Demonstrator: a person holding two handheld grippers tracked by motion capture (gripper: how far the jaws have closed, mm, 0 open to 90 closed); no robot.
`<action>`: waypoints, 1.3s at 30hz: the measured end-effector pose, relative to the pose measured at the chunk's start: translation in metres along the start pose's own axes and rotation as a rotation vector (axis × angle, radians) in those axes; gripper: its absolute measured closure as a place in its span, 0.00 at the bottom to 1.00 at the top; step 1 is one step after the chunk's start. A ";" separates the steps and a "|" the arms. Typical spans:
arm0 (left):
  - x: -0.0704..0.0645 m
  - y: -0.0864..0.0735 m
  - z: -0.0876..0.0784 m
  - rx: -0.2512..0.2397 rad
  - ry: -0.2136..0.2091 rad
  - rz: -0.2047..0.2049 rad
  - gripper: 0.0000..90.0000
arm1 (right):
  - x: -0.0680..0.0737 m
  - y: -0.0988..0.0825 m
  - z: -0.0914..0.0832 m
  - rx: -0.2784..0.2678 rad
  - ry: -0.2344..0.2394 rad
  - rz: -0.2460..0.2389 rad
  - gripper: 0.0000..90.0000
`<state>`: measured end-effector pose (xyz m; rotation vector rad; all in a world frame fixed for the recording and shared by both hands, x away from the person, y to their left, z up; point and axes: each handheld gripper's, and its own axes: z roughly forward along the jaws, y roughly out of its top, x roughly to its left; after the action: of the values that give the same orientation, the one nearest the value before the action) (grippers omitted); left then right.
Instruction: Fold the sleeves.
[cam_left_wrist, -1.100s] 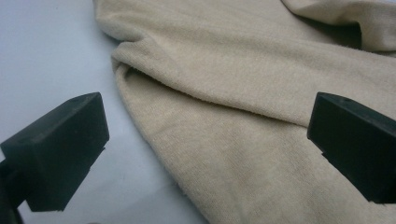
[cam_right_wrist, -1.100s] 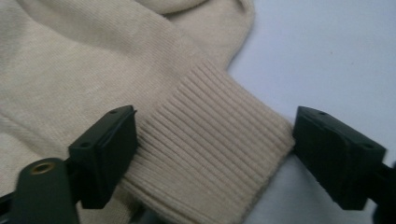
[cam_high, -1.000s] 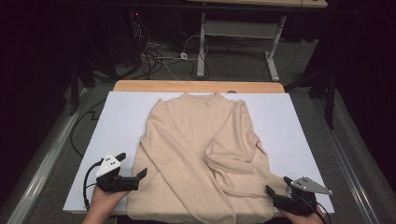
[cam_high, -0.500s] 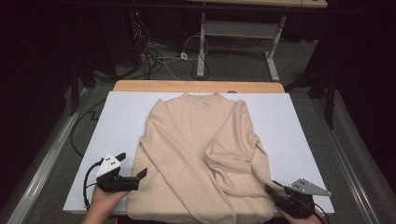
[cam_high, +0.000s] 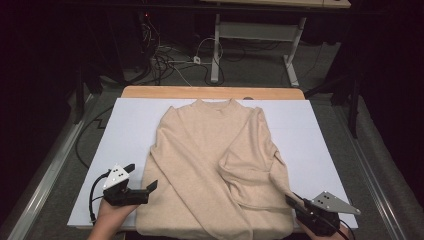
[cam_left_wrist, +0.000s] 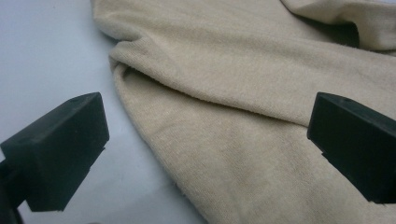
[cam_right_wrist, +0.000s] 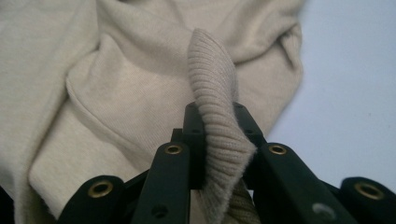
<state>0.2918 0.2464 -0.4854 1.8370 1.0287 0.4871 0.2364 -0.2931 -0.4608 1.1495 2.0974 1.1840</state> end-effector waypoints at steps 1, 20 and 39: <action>0.000 0.000 0.000 0.000 0.000 0.000 0.00 | 0.001 0.001 -0.001 -0.008 0.000 -0.001 0.89; -0.001 0.000 0.000 -0.001 0.002 0.002 0.00 | 0.042 0.023 0.013 -0.061 0.145 -0.097 0.90; 0.000 -0.001 -0.001 -0.010 -0.005 0.001 0.00 | 0.112 0.068 0.067 -0.055 0.304 -0.222 0.90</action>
<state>0.2910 0.2468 -0.4856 1.8293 1.0204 0.4877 0.2538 -0.1493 -0.4373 0.7244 2.3248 1.3668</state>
